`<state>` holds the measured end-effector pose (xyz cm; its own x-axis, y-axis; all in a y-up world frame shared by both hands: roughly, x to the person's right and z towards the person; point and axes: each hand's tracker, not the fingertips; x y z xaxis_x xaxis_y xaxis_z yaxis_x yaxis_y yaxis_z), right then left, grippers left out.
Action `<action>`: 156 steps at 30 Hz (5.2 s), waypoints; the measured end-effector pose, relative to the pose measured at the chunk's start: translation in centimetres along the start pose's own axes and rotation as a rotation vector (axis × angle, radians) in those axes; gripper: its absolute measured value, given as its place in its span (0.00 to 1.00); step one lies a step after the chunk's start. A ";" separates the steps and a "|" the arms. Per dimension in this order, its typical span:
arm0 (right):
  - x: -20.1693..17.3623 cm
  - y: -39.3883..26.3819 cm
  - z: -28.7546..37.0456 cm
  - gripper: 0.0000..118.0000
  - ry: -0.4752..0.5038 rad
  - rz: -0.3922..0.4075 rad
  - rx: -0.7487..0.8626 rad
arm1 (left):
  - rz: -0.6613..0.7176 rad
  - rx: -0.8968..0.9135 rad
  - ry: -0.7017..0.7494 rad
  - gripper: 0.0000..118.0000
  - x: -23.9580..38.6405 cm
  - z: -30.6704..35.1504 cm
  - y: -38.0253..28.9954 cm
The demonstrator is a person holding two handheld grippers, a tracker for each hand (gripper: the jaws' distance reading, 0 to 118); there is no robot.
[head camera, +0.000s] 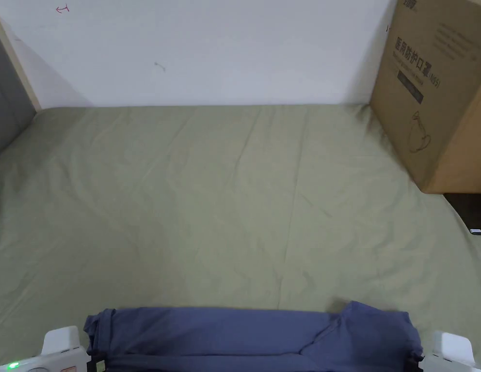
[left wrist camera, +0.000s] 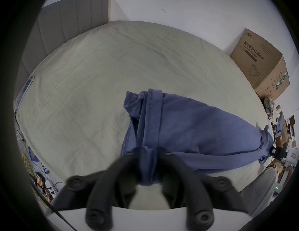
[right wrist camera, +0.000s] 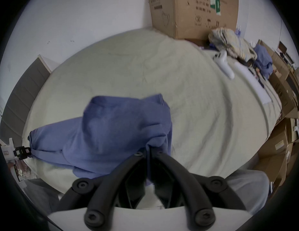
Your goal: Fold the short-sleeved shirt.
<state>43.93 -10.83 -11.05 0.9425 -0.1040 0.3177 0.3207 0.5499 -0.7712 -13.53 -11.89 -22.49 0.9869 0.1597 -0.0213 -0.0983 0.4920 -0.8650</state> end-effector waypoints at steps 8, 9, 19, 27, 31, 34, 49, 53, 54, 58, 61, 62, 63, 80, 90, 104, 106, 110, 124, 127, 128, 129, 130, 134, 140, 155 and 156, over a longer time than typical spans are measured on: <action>-4.6 5.2 9.5 0.69 0.035 0.095 0.310 | 0.007 0.254 -0.020 0.80 4.0 8.0 3.6; -5.2 6.0 10.7 0.69 0.046 0.105 0.357 | -0.006 0.314 -0.038 0.80 4.8 9.3 4.2; -10.4 10.2 17.6 0.69 0.054 0.180 0.746 | -0.180 0.769 -0.041 0.80 12.7 17.9 7.7; -12.6 10.4 17.8 0.56 0.022 0.204 0.825 | -0.256 0.896 0.034 0.62 16.0 18.5 7.5; -13.7 9.9 18.2 0.17 0.010 0.207 0.839 | -0.228 0.915 0.001 0.20 16.0 18.4 7.5; -13.7 10.0 18.1 0.00 0.003 0.233 0.856 | -0.239 0.915 -0.040 0.00 15.9 18.4 7.5; -14.7 10.4 17.0 0.00 0.028 0.259 0.822 | -0.067 0.598 -0.323 0.00 8.7 15.3 9.7; -15.9 10.5 17.1 0.00 0.025 0.278 0.811 | 0.133 0.415 -0.514 0.00 1.9 12.2 10.7; -16.2 10.6 17.1 0.00 0.026 0.281 0.808 | 0.159 0.365 -0.534 0.00 0.3 11.3 10.7; -16.8 10.9 16.6 0.00 0.034 0.292 0.792 | 0.244 0.228 -0.510 0.00 -5.6 7.7 9.9; -17.4 10.9 15.9 0.00 0.031 0.295 0.774 | 0.215 0.133 -0.476 0.00 -8.7 5.3 9.2; -17.4 11.0 15.5 0.00 0.029 0.295 0.769 | 0.217 0.095 -0.477 0.00 -9.5 4.6 8.9; -17.5 11.0 15.2 0.00 0.028 0.297 0.761 | 0.228 0.049 -0.489 0.03 -10.3 3.7 8.7; -17.5 10.5 12.8 0.00 0.003 0.310 0.686 | 0.220 -0.139 -0.513 0.52 -8.3 -2.4 5.1; -16.0 10.7 12.8 0.00 -0.020 0.304 0.677 | 0.139 -0.168 -0.477 0.10 -8.1 -5.0 4.8; -15.8 10.9 13.3 0.00 0.011 0.291 0.695 | 0.056 -0.052 -0.377 0.06 -8.9 2.9 7.9; -15.8 10.9 13.4 0.00 0.020 0.285 0.699 | 0.082 -0.041 -0.327 0.06 -10.4 3.8 8.3; -15.8 10.9 13.6 0.00 0.035 0.280 0.708 | 0.061 -0.046 -0.247 0.06 -10.7 5.9 8.2; -13.9 10.2 15.2 0.00 0.064 0.285 0.720 | -0.106 -0.082 -0.299 0.06 5.9 8.2 8.9; -13.1 10.1 15.5 0.00 0.061 0.270 0.723 | -0.163 -0.127 -0.338 0.06 10.2 6.8 8.4; -12.9 10.0 15.6 0.00 0.058 0.266 0.724 | -0.189 -0.142 -0.343 0.06 11.6 6.0 8.2; -12.6 10.0 15.7 0.00 0.055 0.263 0.724 | -0.201 -0.155 -0.338 0.06 12.9 5.2 7.9; -12.3 10.0 15.8 0.00 0.051 0.258 0.725 | -0.201 -0.175 -0.336 0.06 14.1 4.2 7.6; -11.4 9.7 15.9 0.00 0.041 0.245 0.723 | -0.226 -0.263 -0.313 0.07 17.8 -0.2 6.1; -11.2 9.1 16.5 0.00 0.028 0.235 0.713 | -0.250 -0.324 -0.229 0.07 21.0 -5.2 3.4; -12.2 9.5 17.6 0.00 0.038 0.233 0.725 | -0.194 0.010 -0.372 0.79 18.8 5.2 5.8; -12.2 9.5 17.6 0.00 0.038 0.232 0.725 | -0.194 0.056 -0.353 0.79 18.1 5.9 6.1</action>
<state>33.82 10.27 -12.55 0.9850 0.0595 0.1620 -0.0163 0.9665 -0.2560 2.94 -0.95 -25.14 0.8845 0.3384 0.3212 0.0691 0.5858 -0.8075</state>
